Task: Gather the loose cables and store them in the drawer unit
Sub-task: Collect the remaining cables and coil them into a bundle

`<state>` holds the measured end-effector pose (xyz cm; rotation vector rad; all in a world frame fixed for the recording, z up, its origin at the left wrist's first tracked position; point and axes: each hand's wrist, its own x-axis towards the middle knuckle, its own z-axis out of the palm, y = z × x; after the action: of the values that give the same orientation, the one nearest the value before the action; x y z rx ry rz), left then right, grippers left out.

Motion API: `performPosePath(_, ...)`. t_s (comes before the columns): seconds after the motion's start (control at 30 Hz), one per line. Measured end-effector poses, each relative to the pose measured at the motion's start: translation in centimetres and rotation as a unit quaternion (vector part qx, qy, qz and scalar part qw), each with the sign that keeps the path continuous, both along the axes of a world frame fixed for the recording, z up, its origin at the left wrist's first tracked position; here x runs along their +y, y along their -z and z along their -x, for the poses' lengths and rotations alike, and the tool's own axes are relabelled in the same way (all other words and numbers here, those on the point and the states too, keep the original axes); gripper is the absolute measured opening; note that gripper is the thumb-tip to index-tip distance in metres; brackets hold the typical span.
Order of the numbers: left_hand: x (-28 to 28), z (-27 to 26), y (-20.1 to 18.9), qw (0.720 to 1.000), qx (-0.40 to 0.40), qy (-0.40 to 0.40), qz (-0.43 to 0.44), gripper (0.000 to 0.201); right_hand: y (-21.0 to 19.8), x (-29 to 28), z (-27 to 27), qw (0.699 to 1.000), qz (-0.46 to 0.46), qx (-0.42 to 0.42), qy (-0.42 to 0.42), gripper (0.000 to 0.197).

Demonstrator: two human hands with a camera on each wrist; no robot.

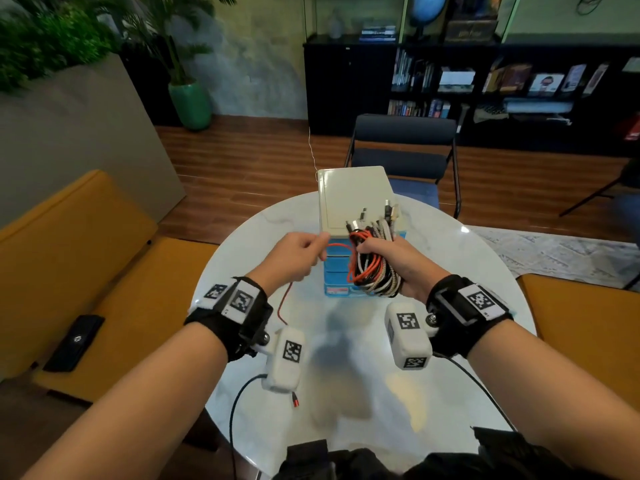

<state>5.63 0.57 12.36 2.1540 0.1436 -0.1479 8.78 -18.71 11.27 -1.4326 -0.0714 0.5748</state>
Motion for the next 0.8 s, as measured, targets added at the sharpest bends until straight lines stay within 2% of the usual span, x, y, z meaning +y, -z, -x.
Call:
performPosePath(0.03,0.9,0.2,-0.1,0.995,0.070,0.005,0.074,0.042,0.1,-0.4,-0.4,1.000,0.007,-0.009,0.026,0.013)
performPosePath(0.1,2.2,0.7,-0.3,0.962,0.172,0.015,0.212,0.038,0.5,-1.3,-1.2,0.997,0.010,-0.024,0.068,0.014)
performPosePath(0.17,2.5,1.1,-0.2,0.929,0.207,0.020,0.306,0.030,1.0,-1.5,-1.7,0.996,0.017,-0.031,0.085,0.021)
performPosePath(0.23,1.5,1.3,-0.5,0.906,0.211,0.018,0.365,0.025,1.1,-1.0,-1.5,0.995,0.025,-0.039,0.083,0.027)
performPosePath(0.3,0.1,1.3,-0.8,0.886,0.215,0.011,0.412,0.021,1.1,0.1,-1.1,0.996,0.002,-0.046,0.072,0.026)
performPosePath(0.37,-1.2,1.2,-1.0,0.877,0.218,0.012,0.428,0.019,0.8,1.0,-0.7,0.997,-0.050,-0.022,0.054,0.034)
performPosePath(0.43,-2.1,1.1,-1.1,0.878,0.228,0.017,0.422,0.019,0.5,1.4,-0.5,0.995,-0.093,0.021,0.028,0.051)
performPosePath(0.47,-2.4,1.0,-1.2,0.880,0.232,0.017,0.414,0.019,0.4,1.3,-0.5,0.994,-0.101,0.030,0.013,0.054)
performPosePath(0.57,-2.9,1.1,-1.4,0.897,0.237,0.025,0.372,0.019,0.2,1.2,-0.3,0.997,-0.069,0.000,-0.018,0.030)
performPosePath(0.63,-2.9,1.2,-1.3,0.911,0.234,0.048,0.337,0.020,0.3,1.3,-0.5,0.999,-0.020,-0.026,0.007,0.021)
performPosePath(0.7,-2.4,1.3,-1.0,0.917,0.233,0.072,0.316,0.023,0.5,1.0,-1.1,0.997,0.013,-0.047,0.067,0.021)
performPosePath(0.8,-0.7,1.8,-0.1,0.896,0.265,0.111,0.338,0.029,0.2,-0.2,-2.0,0.989,-0.032,-0.035,0.142,0.025)
